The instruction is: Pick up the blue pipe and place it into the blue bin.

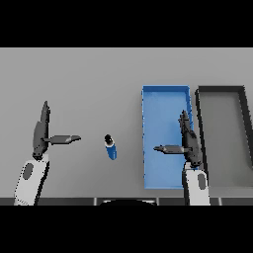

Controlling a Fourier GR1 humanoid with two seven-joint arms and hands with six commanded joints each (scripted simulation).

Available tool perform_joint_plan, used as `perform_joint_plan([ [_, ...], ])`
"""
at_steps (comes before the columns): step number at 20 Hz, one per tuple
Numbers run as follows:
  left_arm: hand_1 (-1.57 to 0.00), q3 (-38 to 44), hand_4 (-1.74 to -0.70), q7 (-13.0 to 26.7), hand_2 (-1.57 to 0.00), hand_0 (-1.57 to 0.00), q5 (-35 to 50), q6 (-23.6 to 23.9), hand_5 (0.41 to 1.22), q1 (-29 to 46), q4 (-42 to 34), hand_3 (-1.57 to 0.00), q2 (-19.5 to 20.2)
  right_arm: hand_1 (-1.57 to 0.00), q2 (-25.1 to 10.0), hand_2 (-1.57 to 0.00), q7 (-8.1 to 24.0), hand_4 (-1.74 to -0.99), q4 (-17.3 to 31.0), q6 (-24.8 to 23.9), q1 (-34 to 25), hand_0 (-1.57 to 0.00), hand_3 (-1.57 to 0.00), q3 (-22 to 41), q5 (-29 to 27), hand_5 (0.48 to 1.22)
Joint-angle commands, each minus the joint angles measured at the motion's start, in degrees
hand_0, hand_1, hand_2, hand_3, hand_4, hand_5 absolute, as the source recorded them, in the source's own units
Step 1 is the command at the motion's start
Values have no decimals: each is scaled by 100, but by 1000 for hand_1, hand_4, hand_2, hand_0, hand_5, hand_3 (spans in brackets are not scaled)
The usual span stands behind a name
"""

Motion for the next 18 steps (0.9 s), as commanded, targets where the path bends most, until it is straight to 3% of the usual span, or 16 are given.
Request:
perform_joint_plan([
  [1, 1, -4, -1186, -27, 1, 1, -5, 7, 605, 4, -9, 1, -7, 1, -6, 1, -3, -1254, -3, 0, 5, 1, 1, -5, -6, 598],
  [6, 1, -68, -1186, -54, 1, 1, -55, 44, 605, 36, -101, 1, -39, 1, -48, 1, -6, -1254, 17, 56, 20, 1, 1, -43, -69, 598],
  [7, 1, -153, -1186, -323, 1, 1, 97, -665, 605, 224, -111, 1, 315, 1, -372, 1, -315, -1254, -155, 194, 324, 1, 1, 171, 317, 598],
  [9, 1, -183, -1190, -522, 1, 1, 253, -1421, 604, 275, -9, 1, 727, 1, -728, 1, -498, -1251, -456, 323, 575, 1, 1, 370, 682, 597],
  [13, 1, -294, -1174, -738, 1, 1, 205, -1810, 603, 338, 4, 1, 907, 1, -877, 1, -244, -1236, -760, 365, 750, 1, 1, 540, 926, 594],
  [15, 1, -395, -1162, -910, 1, 1, 159, -2094, 605, 448, -89, 1, 1074, 1, -883, 1, -261, -1226, -741, 397, 765, 1, 1, 548, 908, 593],
  [18, 1, -738, -1181, -768, 1, 1, 224, -2612, 584, 588, -474, 1, 1208, 1, -879, 1, -361, -1228, -636, 441, 693, 1, 1, 556, 890, 601],
])
